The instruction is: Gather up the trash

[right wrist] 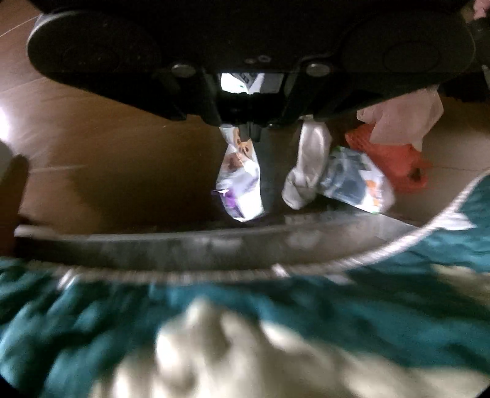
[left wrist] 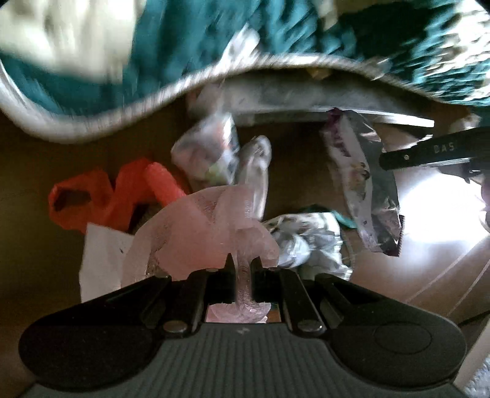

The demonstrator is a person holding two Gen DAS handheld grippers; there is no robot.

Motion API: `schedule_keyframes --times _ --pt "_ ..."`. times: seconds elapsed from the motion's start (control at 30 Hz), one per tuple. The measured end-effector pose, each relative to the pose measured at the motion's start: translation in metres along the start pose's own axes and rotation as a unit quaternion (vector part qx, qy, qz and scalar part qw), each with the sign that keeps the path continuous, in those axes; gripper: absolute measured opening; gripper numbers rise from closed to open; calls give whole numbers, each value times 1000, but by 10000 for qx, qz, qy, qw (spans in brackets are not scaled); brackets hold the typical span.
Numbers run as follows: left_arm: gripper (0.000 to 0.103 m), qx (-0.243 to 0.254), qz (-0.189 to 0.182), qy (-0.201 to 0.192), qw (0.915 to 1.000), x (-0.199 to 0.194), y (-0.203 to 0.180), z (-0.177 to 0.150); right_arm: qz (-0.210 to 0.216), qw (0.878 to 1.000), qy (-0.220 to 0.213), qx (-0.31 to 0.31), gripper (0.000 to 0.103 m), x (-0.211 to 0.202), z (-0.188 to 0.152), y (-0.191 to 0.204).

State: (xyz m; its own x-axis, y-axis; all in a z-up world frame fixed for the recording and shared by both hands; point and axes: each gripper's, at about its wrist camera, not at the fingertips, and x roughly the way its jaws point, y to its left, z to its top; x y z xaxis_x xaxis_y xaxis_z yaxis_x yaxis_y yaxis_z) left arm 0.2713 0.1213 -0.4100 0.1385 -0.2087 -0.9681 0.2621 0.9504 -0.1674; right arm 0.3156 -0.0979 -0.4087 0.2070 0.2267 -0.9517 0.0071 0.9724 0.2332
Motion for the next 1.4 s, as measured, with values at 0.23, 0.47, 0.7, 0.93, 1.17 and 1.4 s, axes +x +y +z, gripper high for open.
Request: schedule_keyframes --times 0.23,0.47,0.7,0.93,1.17,1.4 --pt "8 623 -55 -415 9972 -83 -35 4 105 9958 -487 -763 0 -98 -22 19" --pt "8 209 -27 -968 9951 -176 -58 7 224 9873 -792 -1361 0 -170 -38 19" --pt "8 -979 -114 -1772 9792 -230 -90 9 416 9860 -516 -1530 26 -135 -37 15" --pt "8 -1405 -192 -1691 9754 -209 -76 19 337 9817 36 -1874 36 -51 -16 15" --pt "8 -1723 321 -1614 9712 -195 -37 34 -60 9619 329 -2712 37 44 -9 39" --pt "8 -1754 133 -1431 9740 -178 -30 40 -743 9444 492 -3165 37 111 -16 54"
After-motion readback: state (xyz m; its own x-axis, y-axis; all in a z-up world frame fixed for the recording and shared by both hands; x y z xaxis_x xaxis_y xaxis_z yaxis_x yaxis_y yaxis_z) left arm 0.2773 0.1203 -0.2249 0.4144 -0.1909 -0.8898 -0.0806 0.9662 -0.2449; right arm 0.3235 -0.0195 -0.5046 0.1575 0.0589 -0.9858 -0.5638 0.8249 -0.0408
